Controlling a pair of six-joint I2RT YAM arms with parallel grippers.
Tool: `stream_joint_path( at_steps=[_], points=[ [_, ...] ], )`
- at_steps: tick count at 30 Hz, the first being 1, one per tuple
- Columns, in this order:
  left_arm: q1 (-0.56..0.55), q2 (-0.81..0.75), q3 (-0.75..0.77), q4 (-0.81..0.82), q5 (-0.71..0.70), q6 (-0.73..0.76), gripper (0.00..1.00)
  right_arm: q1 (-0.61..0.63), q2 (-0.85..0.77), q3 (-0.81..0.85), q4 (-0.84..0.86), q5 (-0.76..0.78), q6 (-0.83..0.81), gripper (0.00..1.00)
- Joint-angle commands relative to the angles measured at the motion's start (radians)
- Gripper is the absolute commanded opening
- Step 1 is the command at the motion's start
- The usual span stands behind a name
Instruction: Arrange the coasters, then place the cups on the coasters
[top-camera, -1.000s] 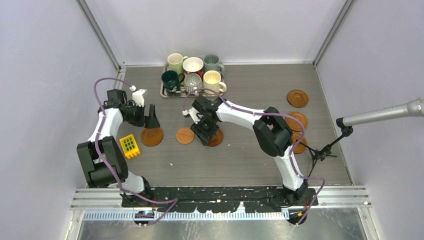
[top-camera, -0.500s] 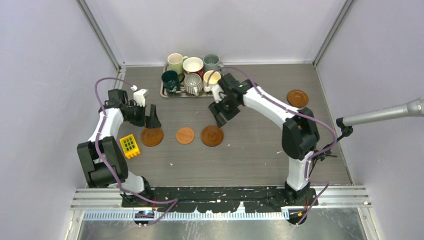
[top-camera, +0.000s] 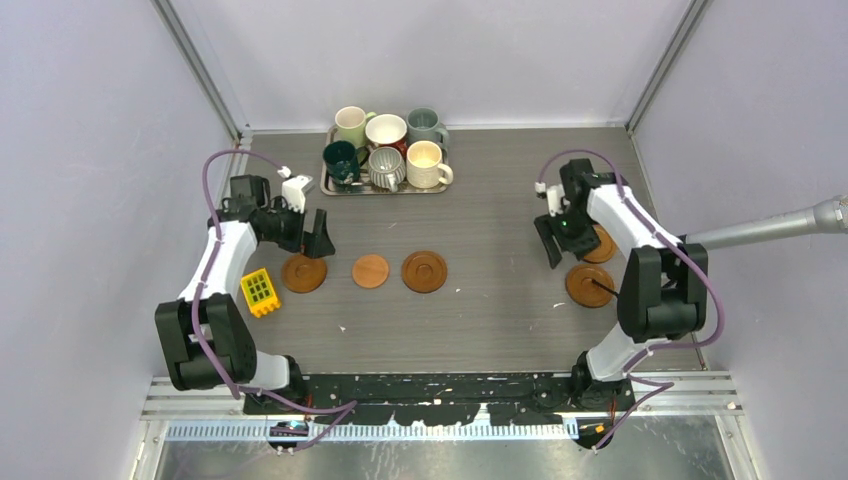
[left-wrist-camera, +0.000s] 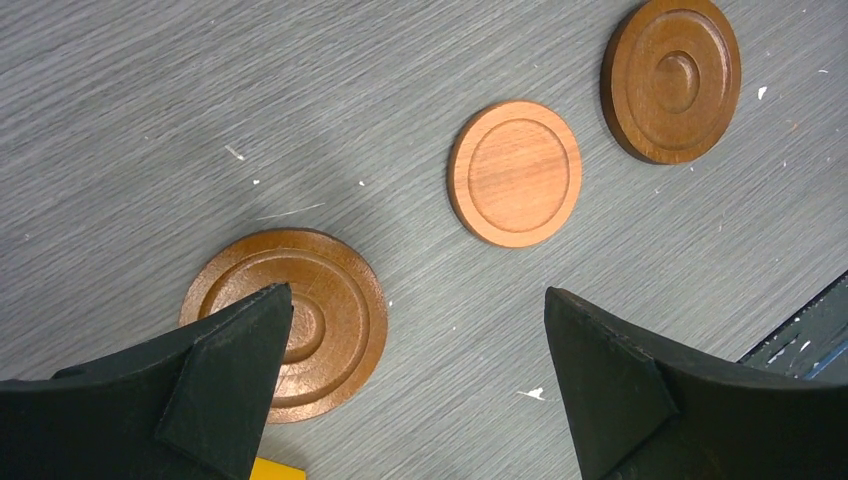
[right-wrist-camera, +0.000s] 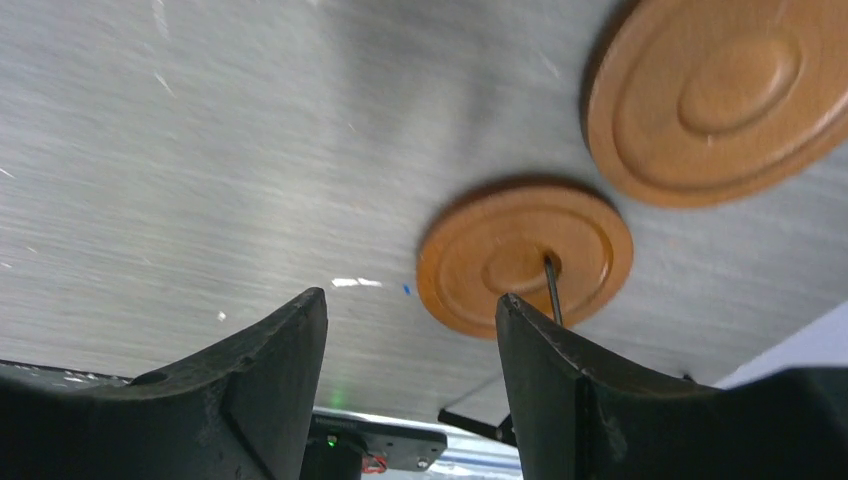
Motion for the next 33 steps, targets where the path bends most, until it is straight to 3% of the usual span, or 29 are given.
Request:
stream_joint_path(
  at_steps=[1,12,18,33],
  points=[
    [-0.003,-0.043,-0.009,0.024,0.009,-0.026,1.00,-0.082,-0.086,-0.084,-0.026,0.048,-0.079,0.68],
    [-0.003,-0.072,-0.028,0.037,0.028,-0.058,1.00,-0.180,-0.030,-0.254,0.091,0.034,-0.120,0.69],
    [-0.003,-0.068,-0.034,0.062,0.034,-0.078,1.00,-0.172,-0.002,-0.256,0.110,-0.080,-0.103,0.66],
    [-0.003,-0.064,-0.038,0.069,0.040,-0.085,1.00,0.110,0.075,-0.212,0.168,-0.154,0.001,0.54]
  ],
)
